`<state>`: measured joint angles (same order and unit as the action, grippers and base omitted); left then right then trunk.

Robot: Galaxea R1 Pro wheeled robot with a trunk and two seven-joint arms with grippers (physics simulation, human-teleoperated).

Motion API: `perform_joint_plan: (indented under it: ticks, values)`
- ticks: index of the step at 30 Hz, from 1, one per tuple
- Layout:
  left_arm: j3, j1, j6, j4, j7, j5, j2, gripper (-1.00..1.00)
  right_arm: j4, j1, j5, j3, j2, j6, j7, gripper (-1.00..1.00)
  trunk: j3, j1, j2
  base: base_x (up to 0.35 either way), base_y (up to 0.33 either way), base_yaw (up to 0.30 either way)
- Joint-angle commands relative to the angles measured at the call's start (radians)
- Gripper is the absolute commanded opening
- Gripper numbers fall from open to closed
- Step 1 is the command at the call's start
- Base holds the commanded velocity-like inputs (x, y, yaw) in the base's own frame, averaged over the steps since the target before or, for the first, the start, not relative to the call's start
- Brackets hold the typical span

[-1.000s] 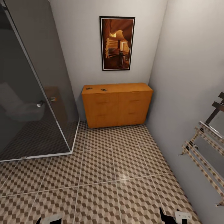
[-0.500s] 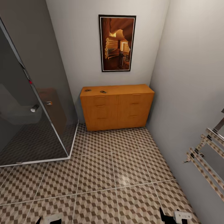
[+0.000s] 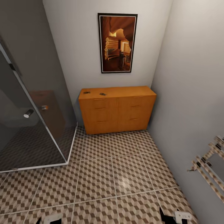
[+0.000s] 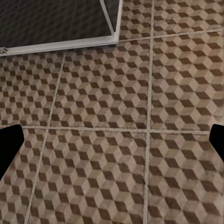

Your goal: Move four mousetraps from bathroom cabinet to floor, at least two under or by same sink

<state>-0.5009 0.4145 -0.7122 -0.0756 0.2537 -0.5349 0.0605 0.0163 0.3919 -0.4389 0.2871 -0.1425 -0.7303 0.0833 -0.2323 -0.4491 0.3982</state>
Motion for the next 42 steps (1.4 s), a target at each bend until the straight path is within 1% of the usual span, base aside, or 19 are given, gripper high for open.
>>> perform_joint_plan:
  ticks: [1,19,30,36,42]
  values:
    - [-0.008,0.001,-0.003,-0.003,0.007,0.001,-0.001,1.0,-0.001,0.001,-0.011,0.003,0.0,-0.003,0.009,1.0,-0.002,-0.001,0.002,0.234,0.0,0.0]
    - [-0.008,0.001,-0.003,-0.003,0.007,0.001,-0.001,1.0,-0.001,0.001,-0.011,0.003,0.0,-0.003,0.009,1.0,-0.002,-0.001,0.002,0.233,0.0,0.008]
    - [-0.008,0.001,-0.003,-0.003,0.007,0.001,-0.001,1.0,-0.001,0.001,-0.011,0.003,0.0,-0.003,0.009,1.0,-0.002,-0.001,0.002,0.215,0.0,0.253]
    - [-0.008,0.001,-0.003,-0.003,0.007,0.001,-0.001,1.0,-0.001,0.001,-0.011,0.003,0.0,-0.003,0.009,1.0,-0.002,-0.001,0.002,0.1,0.0,0.275]
    - [-0.008,0.001,-0.003,-0.003,0.007,0.001,-0.001,1.0,-0.001,0.001,-0.011,0.003,0.0,-0.003,0.009,1.0,-0.002,-0.001,0.002,0.008,0.0,0.047]
